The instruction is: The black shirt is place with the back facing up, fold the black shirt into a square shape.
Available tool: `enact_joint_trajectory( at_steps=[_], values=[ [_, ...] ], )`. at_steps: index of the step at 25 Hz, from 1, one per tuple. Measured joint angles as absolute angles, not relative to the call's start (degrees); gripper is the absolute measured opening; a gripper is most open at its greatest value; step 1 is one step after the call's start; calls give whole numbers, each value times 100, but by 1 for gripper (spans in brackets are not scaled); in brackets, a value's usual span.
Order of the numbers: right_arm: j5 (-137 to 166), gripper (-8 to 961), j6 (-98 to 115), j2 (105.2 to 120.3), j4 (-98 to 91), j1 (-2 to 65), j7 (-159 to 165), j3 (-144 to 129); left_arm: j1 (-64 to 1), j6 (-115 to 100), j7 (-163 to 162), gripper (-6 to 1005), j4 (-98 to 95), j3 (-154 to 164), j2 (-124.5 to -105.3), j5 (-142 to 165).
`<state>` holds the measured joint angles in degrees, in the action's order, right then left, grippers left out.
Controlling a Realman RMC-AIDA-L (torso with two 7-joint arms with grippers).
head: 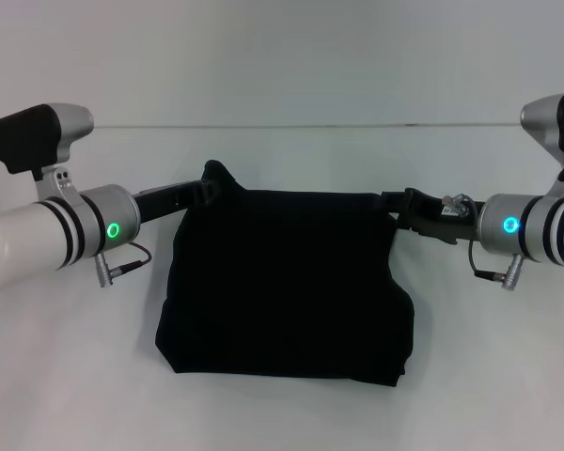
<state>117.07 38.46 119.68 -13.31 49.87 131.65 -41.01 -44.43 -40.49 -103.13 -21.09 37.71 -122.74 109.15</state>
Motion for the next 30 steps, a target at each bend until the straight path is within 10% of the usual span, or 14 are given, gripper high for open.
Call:
enact_joint_trajectory(
  at_steps=[15,30],
  values=[
    [11702,532,3897,11980,-1319,4965,13173,-4064,-4462,-4267,-10327,69,-2102,3785,-12326,10916],
    [11697,68,4045,11959,-1486,4874,13165,-4061,-4468,-4299,-10322,70,-2133,3807,-12318,10916]
  ],
)
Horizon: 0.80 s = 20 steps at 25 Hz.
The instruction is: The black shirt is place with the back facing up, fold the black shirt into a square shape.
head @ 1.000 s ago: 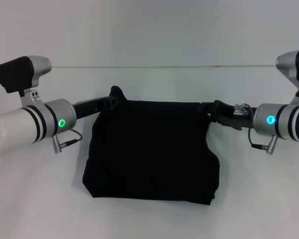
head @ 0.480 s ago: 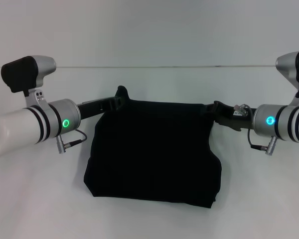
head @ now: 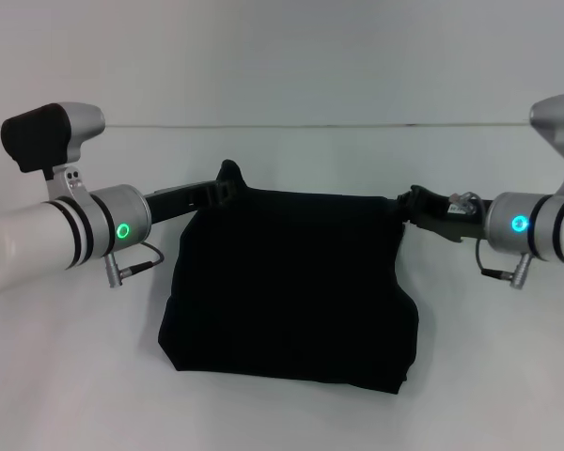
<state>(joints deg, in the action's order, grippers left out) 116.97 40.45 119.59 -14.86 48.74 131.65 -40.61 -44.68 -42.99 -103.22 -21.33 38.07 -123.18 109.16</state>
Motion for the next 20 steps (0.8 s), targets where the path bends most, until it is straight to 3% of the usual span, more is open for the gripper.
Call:
enact_joint_trajectory(
  at_steps=[1,7,20],
  values=[
    [11699,45,4093,11951,-1550,4847,13156,-4062,-4469,-4299,-10321,70,-2135,3801,-12314,10916],
    [11738,216,4181,11806,-1668,4795,13126,-4151,-4462,-4345,-10326,70,-2137,3789,-12305,10916],
    [11751,580,4127,11726,-1746,4861,12770,-5141,-4491,-4412,-10327,71,-2109,3817,-12313,10922]
  ],
)
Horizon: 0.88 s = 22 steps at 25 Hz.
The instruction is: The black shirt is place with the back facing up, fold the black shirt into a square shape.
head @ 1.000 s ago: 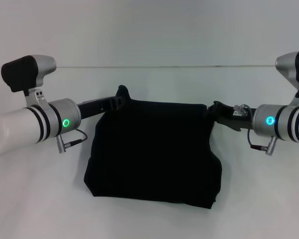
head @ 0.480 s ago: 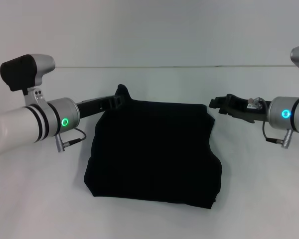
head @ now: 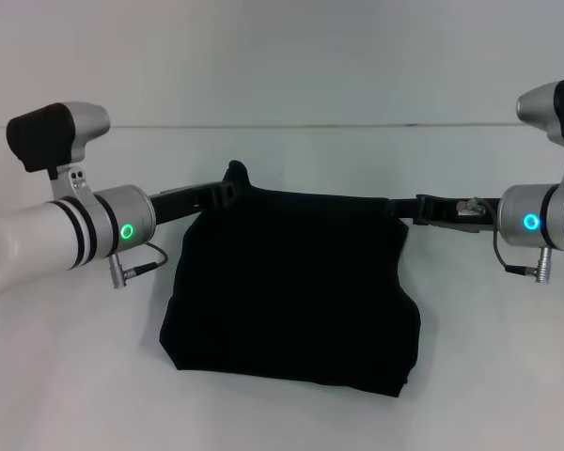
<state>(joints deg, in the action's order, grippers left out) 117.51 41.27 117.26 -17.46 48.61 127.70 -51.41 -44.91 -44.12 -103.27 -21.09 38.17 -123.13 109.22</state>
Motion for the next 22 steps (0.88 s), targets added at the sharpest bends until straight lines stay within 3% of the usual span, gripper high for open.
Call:
enact_joint_trajectory(
  at_steps=[22],
  values=[
    [11750,565,3781,11839,-1705,4938,12720,-5388,-4500,-4412,-10327,72,-2092,3832,-12304,10951]
  ],
)
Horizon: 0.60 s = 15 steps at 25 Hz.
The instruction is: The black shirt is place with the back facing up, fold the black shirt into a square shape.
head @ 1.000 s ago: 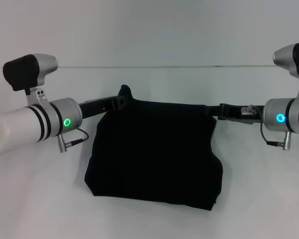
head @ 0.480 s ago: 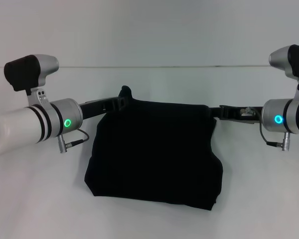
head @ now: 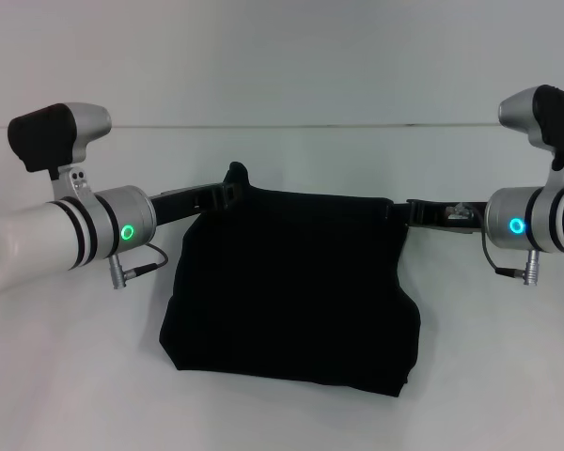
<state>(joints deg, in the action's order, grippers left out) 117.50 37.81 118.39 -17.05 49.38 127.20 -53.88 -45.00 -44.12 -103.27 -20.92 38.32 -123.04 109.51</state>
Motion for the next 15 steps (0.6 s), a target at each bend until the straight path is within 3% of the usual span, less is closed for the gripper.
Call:
enact_joint_trajectory(
  at_steps=[8,15],
  values=[
    [11751,565,3575,11930,-1705,4951,12702,-5392,-4500,-4412,-10327,72,-2091,3832,-12298,10944],
    [11736,487,3542,11953,-1705,4958,12700,-5405,-4505,-4412,-10327,72,-2091,3832,-12295,10933]
  ],
)
